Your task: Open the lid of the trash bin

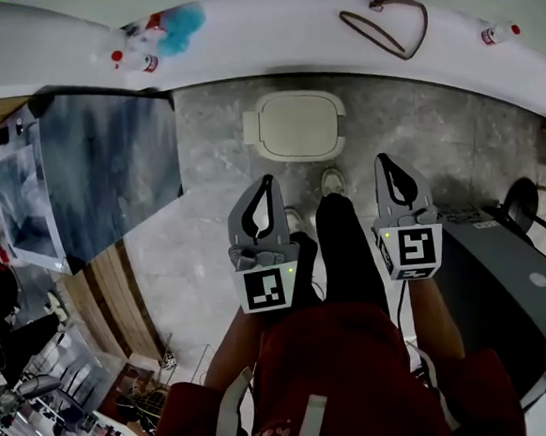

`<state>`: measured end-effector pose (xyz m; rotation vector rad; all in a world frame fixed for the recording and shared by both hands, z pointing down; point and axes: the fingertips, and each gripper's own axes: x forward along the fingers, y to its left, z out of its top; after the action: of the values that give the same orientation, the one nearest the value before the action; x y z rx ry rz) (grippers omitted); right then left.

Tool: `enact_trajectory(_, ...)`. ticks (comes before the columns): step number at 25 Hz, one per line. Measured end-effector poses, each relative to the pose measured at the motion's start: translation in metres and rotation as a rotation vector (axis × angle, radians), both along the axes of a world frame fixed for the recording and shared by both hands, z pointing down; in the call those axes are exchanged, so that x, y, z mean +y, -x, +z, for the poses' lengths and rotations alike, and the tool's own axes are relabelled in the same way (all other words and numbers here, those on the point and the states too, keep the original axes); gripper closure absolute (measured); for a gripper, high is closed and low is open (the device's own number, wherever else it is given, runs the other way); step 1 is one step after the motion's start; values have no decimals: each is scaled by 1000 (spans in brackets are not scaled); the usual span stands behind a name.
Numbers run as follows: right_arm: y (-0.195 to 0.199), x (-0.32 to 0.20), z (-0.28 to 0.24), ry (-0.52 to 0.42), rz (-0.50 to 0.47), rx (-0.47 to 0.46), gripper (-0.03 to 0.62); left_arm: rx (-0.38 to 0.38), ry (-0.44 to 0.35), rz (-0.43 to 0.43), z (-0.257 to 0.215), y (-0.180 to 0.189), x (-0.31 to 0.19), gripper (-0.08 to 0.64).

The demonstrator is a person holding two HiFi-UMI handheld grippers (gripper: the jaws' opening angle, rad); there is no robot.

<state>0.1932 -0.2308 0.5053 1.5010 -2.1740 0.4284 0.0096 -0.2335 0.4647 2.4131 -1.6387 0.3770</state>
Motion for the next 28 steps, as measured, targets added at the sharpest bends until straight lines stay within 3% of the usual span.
enact_trajectory(4, -2, -6, 49, 75, -43, 11, 592, 8, 54, -21, 30, -9, -5, 555)
enact_trajectory(12, -17, -9, 146, 198, -49, 16, 592, -75, 109, 4, 116, -19, -12, 555)
enact_trajectory(16, -16, -6, 195, 252, -57, 16, 592, -57, 163, -12, 163, -20, -8, 555)
enact_trajectory(22, -14, -8, 255, 295, -71, 26, 592, -63, 217, 17, 223, -29, 2, 555)
enact_trajectory(28, -23, -13, 296, 314, -15, 24, 592, -71, 246, 35, 263, -25, 4, 555)
